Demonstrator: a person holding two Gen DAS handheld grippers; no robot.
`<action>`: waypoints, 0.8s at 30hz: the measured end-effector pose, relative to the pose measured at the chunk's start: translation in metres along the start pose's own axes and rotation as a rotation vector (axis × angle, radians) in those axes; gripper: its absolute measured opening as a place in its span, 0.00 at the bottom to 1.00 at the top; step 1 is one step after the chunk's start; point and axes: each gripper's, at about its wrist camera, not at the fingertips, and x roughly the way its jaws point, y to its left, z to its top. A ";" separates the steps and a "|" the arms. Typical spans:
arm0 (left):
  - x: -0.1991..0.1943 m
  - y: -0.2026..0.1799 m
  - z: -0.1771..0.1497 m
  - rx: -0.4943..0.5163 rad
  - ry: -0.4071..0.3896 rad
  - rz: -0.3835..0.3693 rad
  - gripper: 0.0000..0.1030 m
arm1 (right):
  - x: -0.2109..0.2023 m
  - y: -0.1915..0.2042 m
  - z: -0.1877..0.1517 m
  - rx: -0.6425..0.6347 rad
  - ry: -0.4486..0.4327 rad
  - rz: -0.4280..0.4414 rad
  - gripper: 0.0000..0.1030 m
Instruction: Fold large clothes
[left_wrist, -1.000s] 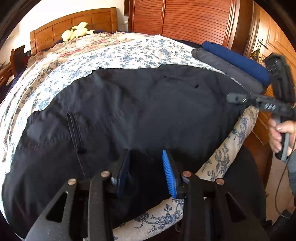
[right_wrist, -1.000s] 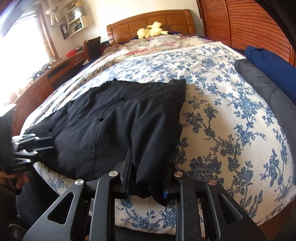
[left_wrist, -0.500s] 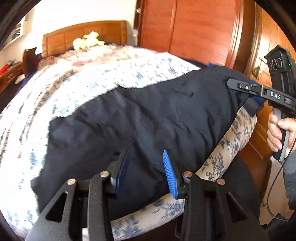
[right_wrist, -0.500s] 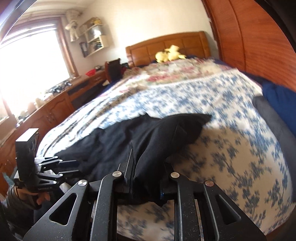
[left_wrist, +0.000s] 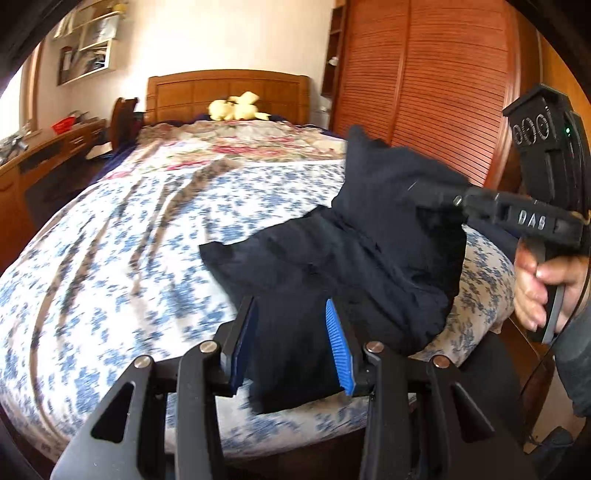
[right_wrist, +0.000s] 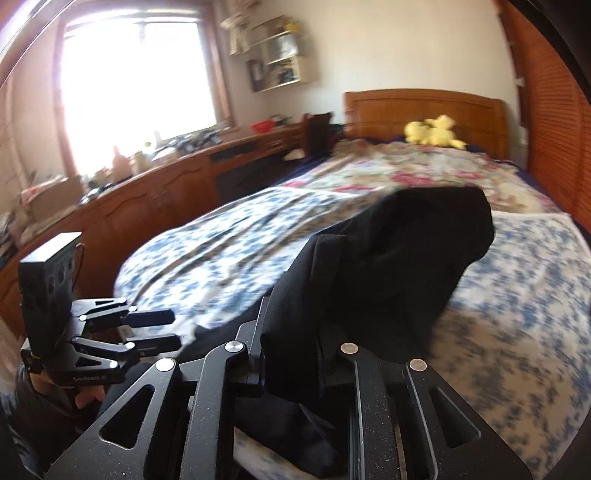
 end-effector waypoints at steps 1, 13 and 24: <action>-0.002 0.006 -0.002 -0.009 0.000 0.009 0.35 | 0.010 0.007 -0.001 -0.005 0.012 0.011 0.16; -0.010 0.034 -0.020 -0.069 0.003 0.044 0.35 | 0.055 0.030 -0.016 0.072 0.140 0.052 0.54; -0.010 0.017 -0.010 -0.060 -0.030 0.021 0.36 | 0.007 -0.026 -0.019 -0.001 0.102 -0.132 0.42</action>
